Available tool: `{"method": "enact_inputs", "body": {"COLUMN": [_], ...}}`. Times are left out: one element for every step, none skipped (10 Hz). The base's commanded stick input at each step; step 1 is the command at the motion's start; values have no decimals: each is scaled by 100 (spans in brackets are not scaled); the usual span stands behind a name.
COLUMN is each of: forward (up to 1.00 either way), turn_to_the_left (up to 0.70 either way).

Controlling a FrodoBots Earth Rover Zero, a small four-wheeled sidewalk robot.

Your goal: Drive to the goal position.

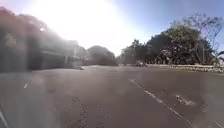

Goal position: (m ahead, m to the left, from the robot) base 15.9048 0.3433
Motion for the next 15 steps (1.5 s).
{"method": "enact_inputs", "body": {"forward": [100,100,100,100,100,100,100,100,100,100,100,100,100,100,100], "turn_to_the_left": [0,0,0,0,0,0,0,0,0,0,0,0,0,0,0]}}
